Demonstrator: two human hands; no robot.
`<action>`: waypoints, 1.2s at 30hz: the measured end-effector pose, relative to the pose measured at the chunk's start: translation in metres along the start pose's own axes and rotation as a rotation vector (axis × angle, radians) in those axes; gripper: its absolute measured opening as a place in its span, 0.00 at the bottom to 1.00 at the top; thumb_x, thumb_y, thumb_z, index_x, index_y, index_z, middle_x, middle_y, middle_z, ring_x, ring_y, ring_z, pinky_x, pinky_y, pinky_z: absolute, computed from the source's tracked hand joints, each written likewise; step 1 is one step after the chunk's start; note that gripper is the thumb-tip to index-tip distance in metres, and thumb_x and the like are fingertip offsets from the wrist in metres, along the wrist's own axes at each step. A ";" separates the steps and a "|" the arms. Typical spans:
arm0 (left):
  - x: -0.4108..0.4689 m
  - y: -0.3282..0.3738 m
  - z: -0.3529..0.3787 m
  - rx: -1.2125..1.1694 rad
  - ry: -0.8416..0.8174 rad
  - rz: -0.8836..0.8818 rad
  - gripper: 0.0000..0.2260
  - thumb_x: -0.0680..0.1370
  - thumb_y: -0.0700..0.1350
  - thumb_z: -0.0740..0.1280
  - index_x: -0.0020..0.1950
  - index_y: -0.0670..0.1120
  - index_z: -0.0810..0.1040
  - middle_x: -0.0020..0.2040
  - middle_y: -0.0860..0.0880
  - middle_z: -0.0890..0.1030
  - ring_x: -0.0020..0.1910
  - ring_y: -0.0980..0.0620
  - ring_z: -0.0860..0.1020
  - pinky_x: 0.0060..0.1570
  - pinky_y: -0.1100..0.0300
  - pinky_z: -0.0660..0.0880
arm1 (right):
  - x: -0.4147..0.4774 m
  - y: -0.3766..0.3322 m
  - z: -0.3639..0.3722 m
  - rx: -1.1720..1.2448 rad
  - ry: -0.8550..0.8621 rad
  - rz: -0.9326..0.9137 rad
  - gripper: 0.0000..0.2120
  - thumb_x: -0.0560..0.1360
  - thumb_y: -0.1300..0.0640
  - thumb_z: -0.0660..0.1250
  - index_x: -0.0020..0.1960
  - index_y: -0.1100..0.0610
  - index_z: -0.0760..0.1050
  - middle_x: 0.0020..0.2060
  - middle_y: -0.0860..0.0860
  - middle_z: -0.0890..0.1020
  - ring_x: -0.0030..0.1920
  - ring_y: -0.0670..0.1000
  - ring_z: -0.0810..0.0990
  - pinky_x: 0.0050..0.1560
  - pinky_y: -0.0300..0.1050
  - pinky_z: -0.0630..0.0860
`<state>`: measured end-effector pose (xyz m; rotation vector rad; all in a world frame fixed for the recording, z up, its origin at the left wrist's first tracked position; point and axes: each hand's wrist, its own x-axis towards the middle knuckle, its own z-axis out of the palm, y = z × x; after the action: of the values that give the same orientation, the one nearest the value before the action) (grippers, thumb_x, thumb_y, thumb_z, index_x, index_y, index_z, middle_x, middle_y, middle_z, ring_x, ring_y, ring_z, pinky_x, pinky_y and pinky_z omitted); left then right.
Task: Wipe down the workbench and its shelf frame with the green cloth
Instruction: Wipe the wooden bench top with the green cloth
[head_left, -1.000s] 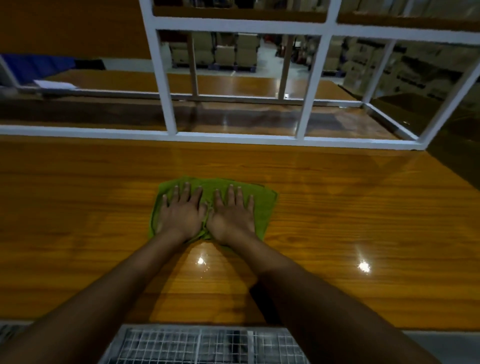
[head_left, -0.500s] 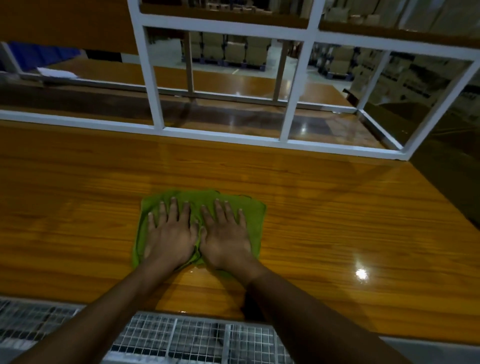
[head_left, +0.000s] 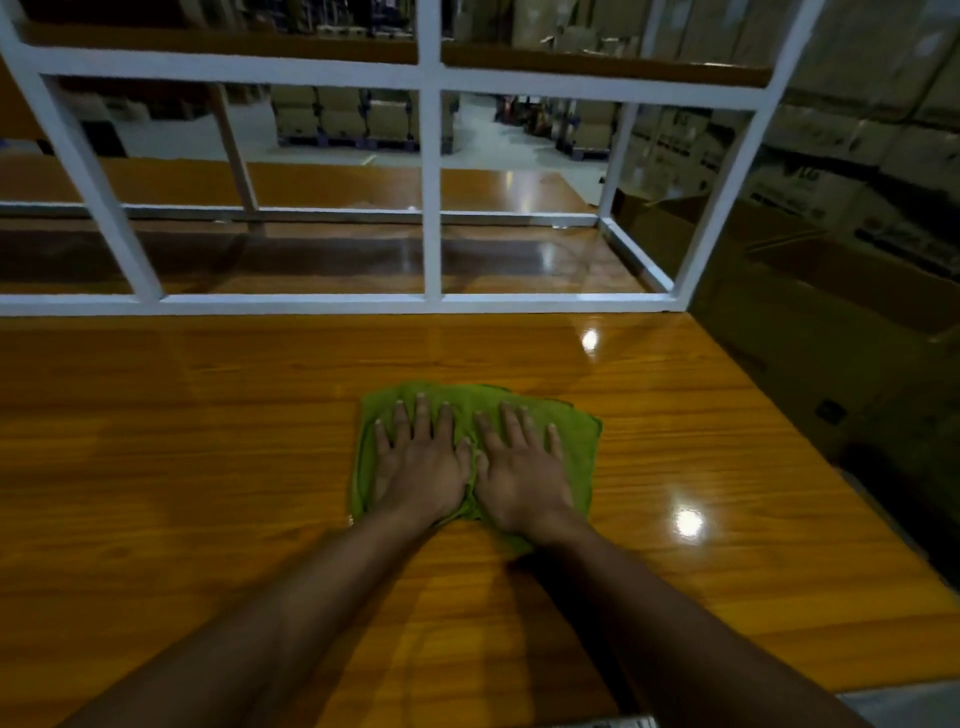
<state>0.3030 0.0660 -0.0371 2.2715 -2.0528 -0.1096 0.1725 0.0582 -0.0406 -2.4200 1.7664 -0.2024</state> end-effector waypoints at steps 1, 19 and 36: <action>0.007 0.016 0.001 -0.010 -0.006 0.020 0.28 0.82 0.60 0.43 0.80 0.50 0.46 0.80 0.43 0.44 0.78 0.39 0.44 0.74 0.38 0.43 | 0.001 0.016 -0.003 -0.002 0.006 0.023 0.27 0.82 0.43 0.44 0.80 0.46 0.48 0.80 0.53 0.47 0.79 0.53 0.43 0.76 0.62 0.41; 0.117 0.113 0.015 -0.004 -0.050 0.412 0.26 0.82 0.61 0.44 0.80 0.56 0.50 0.81 0.48 0.46 0.79 0.43 0.45 0.75 0.40 0.45 | 0.040 0.111 -0.015 -0.038 0.129 0.455 0.30 0.81 0.42 0.42 0.81 0.50 0.47 0.80 0.58 0.48 0.79 0.60 0.44 0.74 0.67 0.41; 0.141 -0.137 -0.005 -0.043 0.012 0.276 0.25 0.83 0.60 0.45 0.80 0.56 0.52 0.81 0.49 0.48 0.79 0.44 0.46 0.75 0.41 0.44 | 0.127 -0.121 0.025 -0.038 0.045 0.356 0.30 0.81 0.40 0.41 0.81 0.50 0.46 0.80 0.59 0.47 0.79 0.60 0.42 0.74 0.67 0.40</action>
<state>0.4532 -0.0603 -0.0463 1.9367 -2.3075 -0.1204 0.3290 -0.0253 -0.0389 -2.0895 2.1978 -0.1846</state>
